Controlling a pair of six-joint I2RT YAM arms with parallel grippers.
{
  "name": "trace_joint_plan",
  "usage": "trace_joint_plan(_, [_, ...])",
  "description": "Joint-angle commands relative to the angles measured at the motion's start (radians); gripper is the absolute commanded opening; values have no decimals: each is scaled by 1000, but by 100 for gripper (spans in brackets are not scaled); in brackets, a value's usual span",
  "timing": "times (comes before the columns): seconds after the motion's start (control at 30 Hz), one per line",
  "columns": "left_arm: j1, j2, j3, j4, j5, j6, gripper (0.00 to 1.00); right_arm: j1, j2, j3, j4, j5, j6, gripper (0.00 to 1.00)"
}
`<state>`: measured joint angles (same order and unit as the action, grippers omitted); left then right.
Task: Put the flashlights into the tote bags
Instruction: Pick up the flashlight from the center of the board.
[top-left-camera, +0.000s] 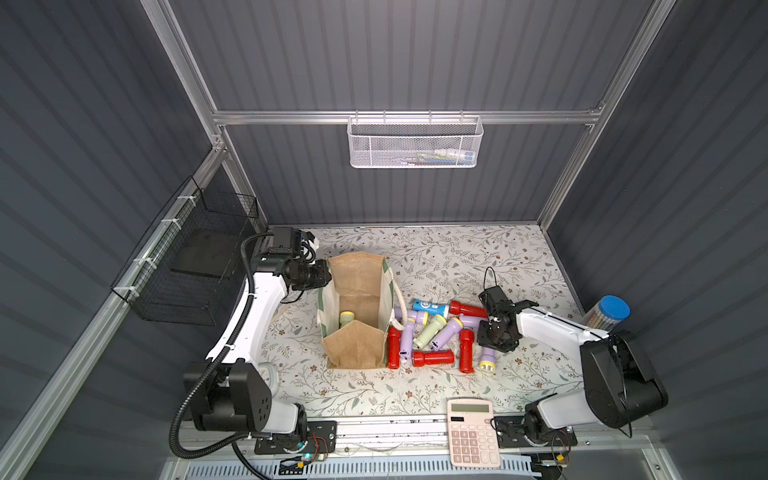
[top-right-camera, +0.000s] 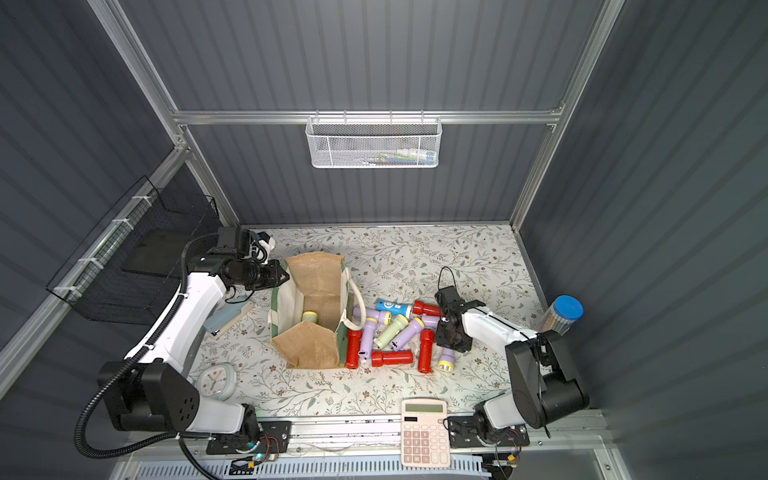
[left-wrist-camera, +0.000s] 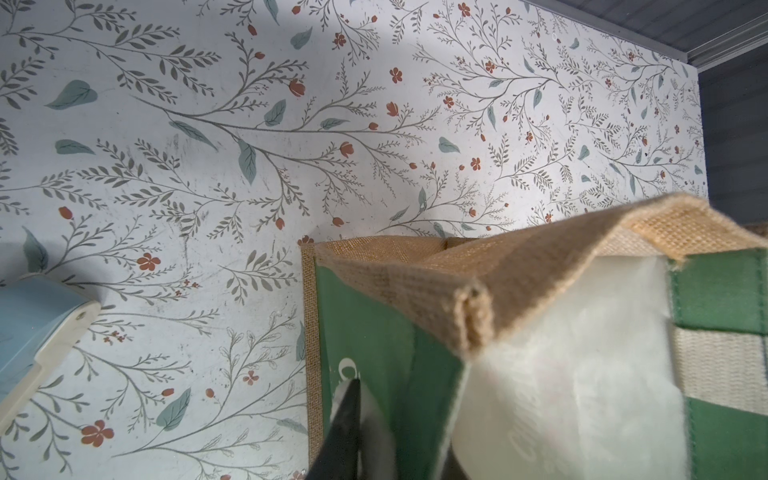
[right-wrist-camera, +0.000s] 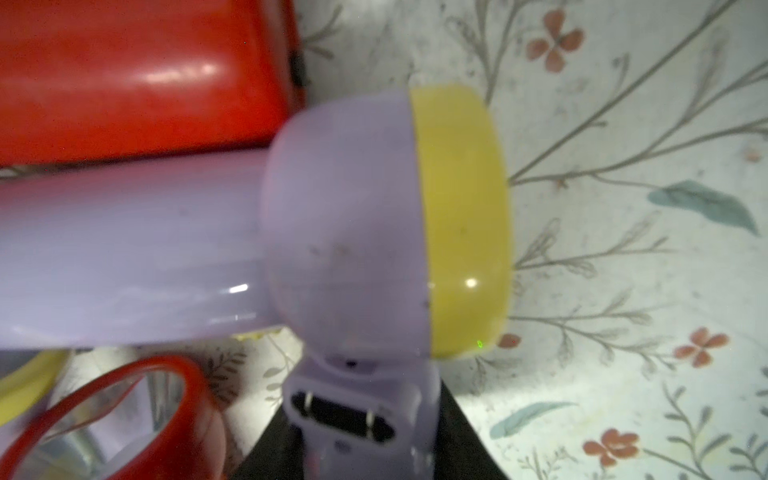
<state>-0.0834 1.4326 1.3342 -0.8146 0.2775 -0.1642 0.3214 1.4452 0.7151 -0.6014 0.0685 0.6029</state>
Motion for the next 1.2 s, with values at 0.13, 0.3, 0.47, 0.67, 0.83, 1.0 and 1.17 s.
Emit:
trace_joint_plan(0.13, [7,-7,15,-21,15,11,21,1,-133,0,-86,-2,42,24])
trace_joint_plan(0.3, [7,-16,10,-18,26,12,20,5,-228,36,-113,-37,51,22])
trace_joint_plan(0.47, [7,-28,5,-14,25,12,20,14,-289,134,-177,-37,57,22])
trace_joint_plan(0.67, [7,-32,10,-15,29,15,20,31,-356,279,-205,-49,75,22])
trace_joint_plan(0.83, [7,-40,10,-16,31,17,20,102,-356,415,-200,-60,68,23])
trace_joint_plan(1.0, [7,-39,-2,-9,44,14,20,182,-302,548,-143,-65,79,23])
trace_joint_plan(1.17, [7,-44,-4,-6,45,6,20,284,-240,614,116,-108,129,24])
